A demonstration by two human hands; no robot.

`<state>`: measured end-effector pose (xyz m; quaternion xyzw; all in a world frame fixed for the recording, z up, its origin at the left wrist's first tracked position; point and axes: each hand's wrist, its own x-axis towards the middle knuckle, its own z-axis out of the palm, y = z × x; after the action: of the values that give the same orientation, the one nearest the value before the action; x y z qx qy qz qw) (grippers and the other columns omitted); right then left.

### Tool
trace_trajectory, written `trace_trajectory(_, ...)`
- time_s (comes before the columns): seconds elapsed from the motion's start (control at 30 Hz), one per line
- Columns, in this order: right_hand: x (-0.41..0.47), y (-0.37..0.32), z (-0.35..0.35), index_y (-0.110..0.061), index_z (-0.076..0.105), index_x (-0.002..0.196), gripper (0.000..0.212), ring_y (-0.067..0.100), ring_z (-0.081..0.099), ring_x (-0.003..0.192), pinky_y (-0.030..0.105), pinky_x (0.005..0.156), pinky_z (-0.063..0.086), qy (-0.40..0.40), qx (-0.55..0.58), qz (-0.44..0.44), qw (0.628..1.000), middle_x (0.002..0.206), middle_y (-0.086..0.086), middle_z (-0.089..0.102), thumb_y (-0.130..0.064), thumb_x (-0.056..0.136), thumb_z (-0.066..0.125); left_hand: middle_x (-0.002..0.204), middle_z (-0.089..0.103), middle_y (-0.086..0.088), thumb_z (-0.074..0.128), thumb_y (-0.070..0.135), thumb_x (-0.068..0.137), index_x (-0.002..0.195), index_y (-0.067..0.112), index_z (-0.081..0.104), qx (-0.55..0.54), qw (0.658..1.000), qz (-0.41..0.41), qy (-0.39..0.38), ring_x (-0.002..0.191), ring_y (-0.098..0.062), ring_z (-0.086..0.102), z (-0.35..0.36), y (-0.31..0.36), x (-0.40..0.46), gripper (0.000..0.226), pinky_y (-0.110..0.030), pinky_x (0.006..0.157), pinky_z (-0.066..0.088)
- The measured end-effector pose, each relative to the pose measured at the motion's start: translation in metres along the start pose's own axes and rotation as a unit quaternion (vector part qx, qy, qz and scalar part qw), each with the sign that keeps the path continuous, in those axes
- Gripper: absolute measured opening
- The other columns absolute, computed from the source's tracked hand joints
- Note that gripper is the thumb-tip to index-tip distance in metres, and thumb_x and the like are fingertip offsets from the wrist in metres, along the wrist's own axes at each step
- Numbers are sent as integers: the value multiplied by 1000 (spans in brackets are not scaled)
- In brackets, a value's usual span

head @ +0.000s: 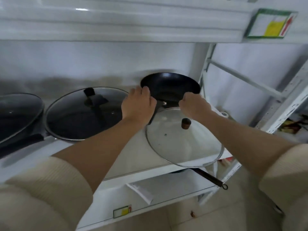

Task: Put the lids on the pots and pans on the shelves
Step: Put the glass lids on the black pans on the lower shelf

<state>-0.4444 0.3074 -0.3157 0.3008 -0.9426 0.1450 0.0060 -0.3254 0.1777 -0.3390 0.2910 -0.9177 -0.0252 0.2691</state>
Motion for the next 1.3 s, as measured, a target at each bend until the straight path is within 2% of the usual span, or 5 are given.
trace_trajectory(0.37, 45, 48, 87, -13, 37, 141, 48, 31, 48, 126, 40, 92, 43, -93, -119, -46, 988, 139, 13, 45, -36, 99, 35, 130, 51, -17, 36, 38, 99, 129, 8, 44, 37, 973, -93, -206, 122, -37, 52, 113, 34, 54, 43, -43, 97, 40)
trace_trajectory(0.57, 29, 62, 86, -12, 50, 125, 31, 34, 56, 115, 40, 88, 45, -70, -102, -103, 987, 126, 12, 52, -18, 96, 42, 113, 57, -17, 36, 24, 101, 129, 10, 46, 82, 975, -37, -204, 110, -37, 58, 115, 37, 46, 33, -42, 85, 45)
trace_trajectory(0.8, 0, 78, 39, -19, 40, 60, 18, 25, 54, 69, 26, 58, 35, 29, -42, -137, 989, 76, 0, 52, -17, 76, 50, 89, 54, -16, 32, 29, 99, 134, 12, 40, -28, 968, -67, -241, 80, -33, 54, 116, 10, 48, 40, -35, 69, 39)
trace_trajectory(0.97, -27, 87, -4, -14, 48, 62, 14, 24, 55, 63, 23, 52, 34, 89, -33, -134, 986, 70, 2, 58, -18, 74, 54, 133, 53, -25, 31, 32, 101, 146, 16, 30, -76, 952, -70, -287, 114, -40, 54, 96, 2, 44, 48, -36, 84, 39)
trace_trajectory(1.3, 2, 51, -24, -13, 61, 86, 14, 21, 59, 72, 32, 67, 51, 138, -13, -130, 982, 80, 4, 59, -26, 86, 58, 118, 62, -12, 40, 32, 98, 125, 16, 52, -112, 939, -33, -325, 93, -20, 56, 26, -7, -28, 33, -34, 91, 45)
